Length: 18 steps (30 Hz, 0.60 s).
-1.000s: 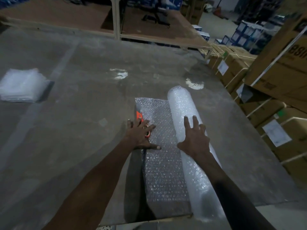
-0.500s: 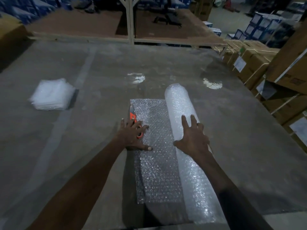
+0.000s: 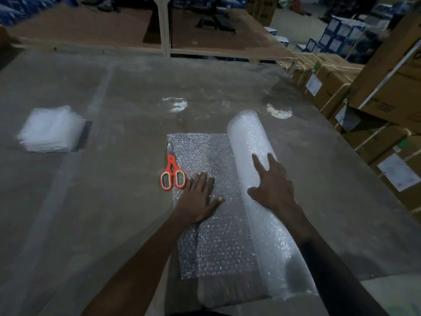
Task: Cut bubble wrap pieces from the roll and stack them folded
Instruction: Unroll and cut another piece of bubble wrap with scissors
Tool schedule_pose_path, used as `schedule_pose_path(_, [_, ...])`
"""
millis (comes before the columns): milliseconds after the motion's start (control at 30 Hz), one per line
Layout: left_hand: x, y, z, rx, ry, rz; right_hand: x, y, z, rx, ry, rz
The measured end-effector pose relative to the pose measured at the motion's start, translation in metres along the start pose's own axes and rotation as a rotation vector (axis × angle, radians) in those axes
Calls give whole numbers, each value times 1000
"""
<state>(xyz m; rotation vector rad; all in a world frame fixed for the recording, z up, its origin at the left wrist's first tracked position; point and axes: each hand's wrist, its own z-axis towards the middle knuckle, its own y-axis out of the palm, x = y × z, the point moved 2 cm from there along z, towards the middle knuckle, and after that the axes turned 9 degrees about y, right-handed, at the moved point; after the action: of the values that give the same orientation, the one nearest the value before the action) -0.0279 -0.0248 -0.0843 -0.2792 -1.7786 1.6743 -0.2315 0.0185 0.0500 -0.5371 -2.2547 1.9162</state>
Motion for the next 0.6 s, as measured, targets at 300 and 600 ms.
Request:
schedule_pose_path(300, [-2, 9, -5, 56, -13, 49, 28, 1, 6, 103, -45, -203])
schedule_pose_path(600, [-5, 7, -6, 4, -12, 47, 52, 11, 16, 89, 5, -198])
